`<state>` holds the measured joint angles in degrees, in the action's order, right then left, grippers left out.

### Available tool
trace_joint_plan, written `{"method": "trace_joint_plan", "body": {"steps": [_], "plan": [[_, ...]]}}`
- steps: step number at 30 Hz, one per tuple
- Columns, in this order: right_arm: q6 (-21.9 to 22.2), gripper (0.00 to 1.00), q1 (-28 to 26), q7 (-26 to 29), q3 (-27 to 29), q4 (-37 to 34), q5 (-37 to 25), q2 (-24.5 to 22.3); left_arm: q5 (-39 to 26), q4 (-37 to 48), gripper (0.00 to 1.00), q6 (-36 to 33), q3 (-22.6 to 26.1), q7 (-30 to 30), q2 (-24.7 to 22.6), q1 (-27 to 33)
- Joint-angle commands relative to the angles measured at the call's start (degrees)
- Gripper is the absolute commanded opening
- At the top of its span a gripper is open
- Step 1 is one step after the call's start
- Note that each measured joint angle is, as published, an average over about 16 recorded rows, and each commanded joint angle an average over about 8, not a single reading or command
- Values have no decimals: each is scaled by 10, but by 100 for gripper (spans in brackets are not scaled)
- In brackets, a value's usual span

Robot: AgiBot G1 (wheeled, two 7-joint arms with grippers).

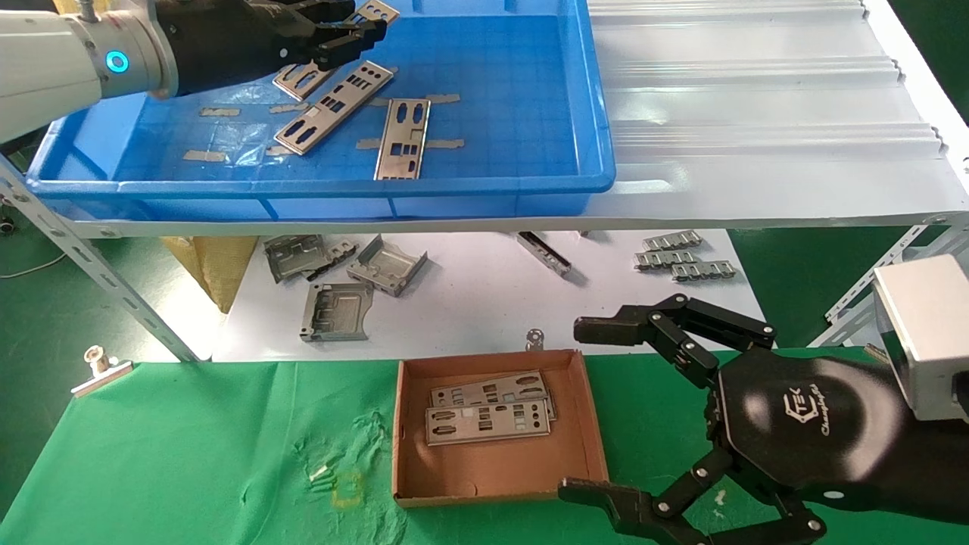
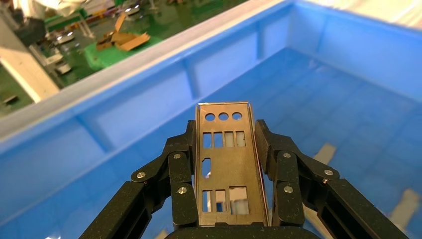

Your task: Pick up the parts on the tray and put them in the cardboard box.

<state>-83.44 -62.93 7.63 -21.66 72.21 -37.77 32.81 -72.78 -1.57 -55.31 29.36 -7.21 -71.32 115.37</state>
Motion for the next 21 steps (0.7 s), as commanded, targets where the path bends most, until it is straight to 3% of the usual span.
{"method": "trace_joint_plan", "body": {"steps": [1,8,17,21], "plan": [[0,100,0,0,0,0,0,0,3,-2,0,-8,-2,-2,2,3],[0,100,0,0,0,0,0,0,9,-12,0,-118,-5,-14,26,10],[0,100,0,0,0,0,0,0,26,-41,0,-326,-9,-37,62,-7],[0,100,0,0,0,0,0,0,39,-96,0,-367,1,-50,76,-38]]}}
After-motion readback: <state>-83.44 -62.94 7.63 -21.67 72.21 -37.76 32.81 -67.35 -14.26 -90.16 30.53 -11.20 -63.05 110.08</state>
